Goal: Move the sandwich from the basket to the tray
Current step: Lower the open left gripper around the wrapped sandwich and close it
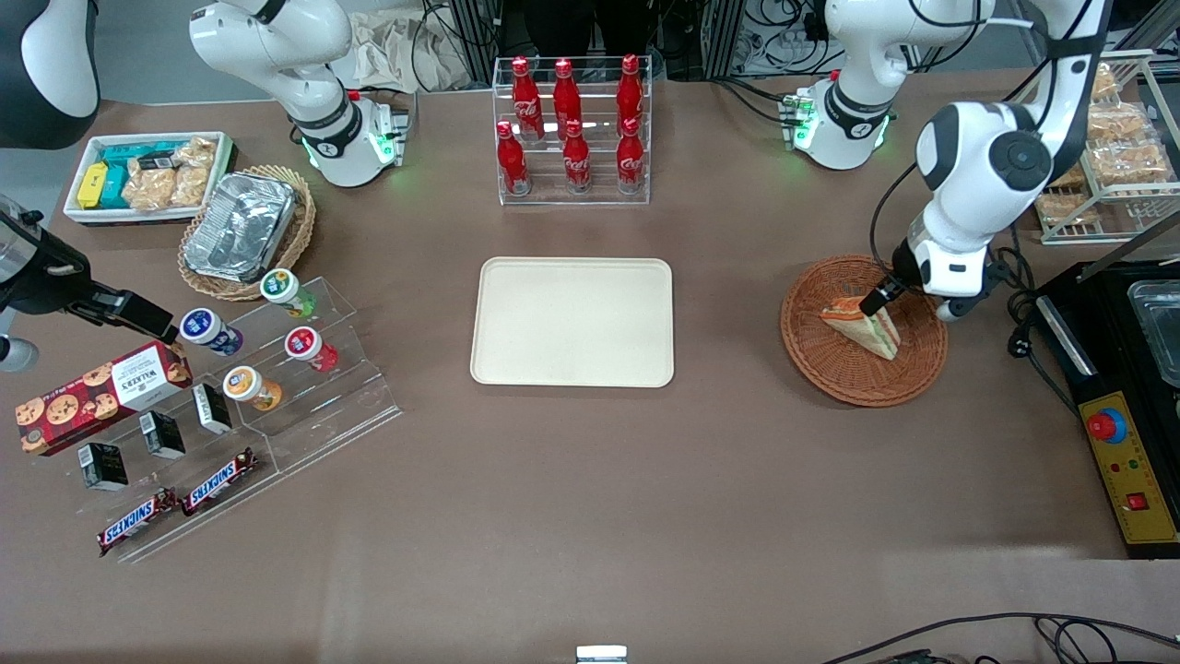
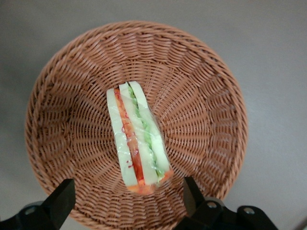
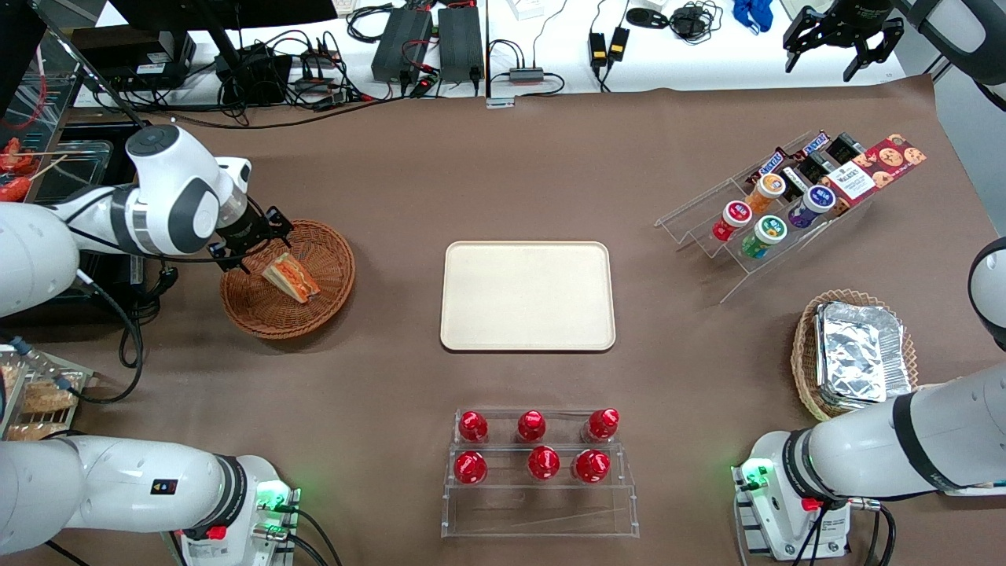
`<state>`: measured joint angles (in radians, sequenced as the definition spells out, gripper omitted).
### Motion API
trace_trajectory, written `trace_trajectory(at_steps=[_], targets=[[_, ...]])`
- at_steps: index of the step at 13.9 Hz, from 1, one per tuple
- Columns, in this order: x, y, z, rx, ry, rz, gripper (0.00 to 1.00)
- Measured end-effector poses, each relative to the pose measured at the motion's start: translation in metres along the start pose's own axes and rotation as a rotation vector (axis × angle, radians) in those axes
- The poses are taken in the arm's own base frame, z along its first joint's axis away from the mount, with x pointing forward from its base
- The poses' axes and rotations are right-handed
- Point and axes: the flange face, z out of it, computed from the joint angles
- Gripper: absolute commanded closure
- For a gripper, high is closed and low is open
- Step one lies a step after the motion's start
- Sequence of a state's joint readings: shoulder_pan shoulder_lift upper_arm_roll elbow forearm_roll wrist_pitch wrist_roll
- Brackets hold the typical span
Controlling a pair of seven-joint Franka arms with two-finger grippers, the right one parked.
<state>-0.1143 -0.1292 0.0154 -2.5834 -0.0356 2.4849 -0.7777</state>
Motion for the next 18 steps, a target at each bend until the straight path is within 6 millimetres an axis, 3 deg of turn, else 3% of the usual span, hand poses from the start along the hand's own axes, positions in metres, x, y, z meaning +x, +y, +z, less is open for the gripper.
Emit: trace_trajectory(at_steps=[6,10,11,12,14,15,16,18], targets=[[0.003,0.001,0.033,-0.012,0.016,-0.063,0.0],[-0.007,-0.01,0.056,-0.025,0.033,-0.065,0.01],[-0.009,-0.013,0.062,-0.027,0.036,-0.066,0.05],[-0.011,-0.015,0.066,-0.026,0.036,-0.066,0.25],[-0.012,-0.016,0.068,-0.025,0.035,-0.067,0.77],[-0.011,-0.015,0.068,-0.026,0.036,-0.067,0.95],[-0.011,-0.015,0.066,-0.029,0.038,-0.067,1.0],[-0.009,-0.013,0.061,-0.029,0.038,-0.066,1.0]])
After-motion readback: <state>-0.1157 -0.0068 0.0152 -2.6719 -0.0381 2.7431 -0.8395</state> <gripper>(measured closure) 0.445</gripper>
